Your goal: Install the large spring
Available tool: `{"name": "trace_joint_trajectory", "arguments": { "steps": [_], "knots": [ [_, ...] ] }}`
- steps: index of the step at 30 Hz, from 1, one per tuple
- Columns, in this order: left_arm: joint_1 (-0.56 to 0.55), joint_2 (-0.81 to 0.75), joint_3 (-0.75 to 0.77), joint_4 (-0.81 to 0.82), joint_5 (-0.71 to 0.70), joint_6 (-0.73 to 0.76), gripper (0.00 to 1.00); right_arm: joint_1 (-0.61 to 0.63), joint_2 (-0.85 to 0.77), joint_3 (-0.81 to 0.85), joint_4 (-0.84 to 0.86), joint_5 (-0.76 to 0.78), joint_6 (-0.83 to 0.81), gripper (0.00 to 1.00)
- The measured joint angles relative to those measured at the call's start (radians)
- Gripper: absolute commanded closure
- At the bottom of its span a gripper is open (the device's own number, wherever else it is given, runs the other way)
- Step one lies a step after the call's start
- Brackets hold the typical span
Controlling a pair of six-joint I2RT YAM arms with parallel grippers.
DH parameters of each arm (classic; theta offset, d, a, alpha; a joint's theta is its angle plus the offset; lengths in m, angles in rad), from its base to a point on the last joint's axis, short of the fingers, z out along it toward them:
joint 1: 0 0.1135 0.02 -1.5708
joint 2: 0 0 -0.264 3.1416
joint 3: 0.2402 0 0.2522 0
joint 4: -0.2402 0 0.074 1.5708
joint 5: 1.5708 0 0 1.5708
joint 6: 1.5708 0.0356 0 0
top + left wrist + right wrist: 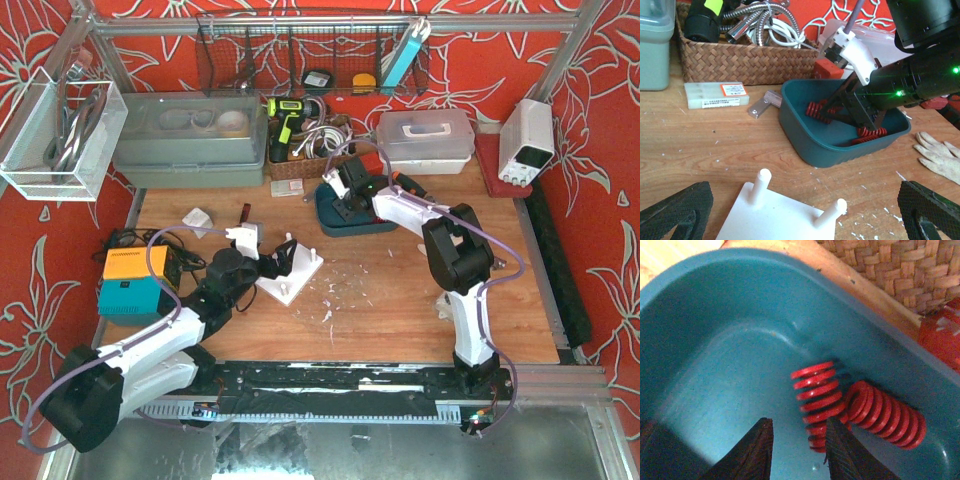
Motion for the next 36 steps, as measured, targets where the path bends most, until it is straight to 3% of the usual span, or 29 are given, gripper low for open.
{"name": "trace_joint_trajectory", "arguments": {
  "steps": [11, 21, 30, 36],
  "knots": [
    [0.0, -0.002, 0.0, 0.0, 0.0, 0.0, 0.0, 0.0, 0.099, 0.103, -0.037, 0.034, -0.024, 0.65],
    [0.0, -0.004, 0.0, 0.0, 0.0, 0.0, 0.0, -0.002, 0.132, 0.125, -0.076, 0.051, -0.033, 0.59],
    [0.0, -0.01, 0.0, 0.0, 0.0, 0.0, 0.0, -0.031, 0.133, 0.132, -0.113, 0.037, -0.038, 0.75],
    [0.0, -0.012, 0.0, 0.0, 0.0, 0.0, 0.0, -0.044, 0.134, 0.169, -0.166, -0.011, -0.037, 0.75]
  ]
}}
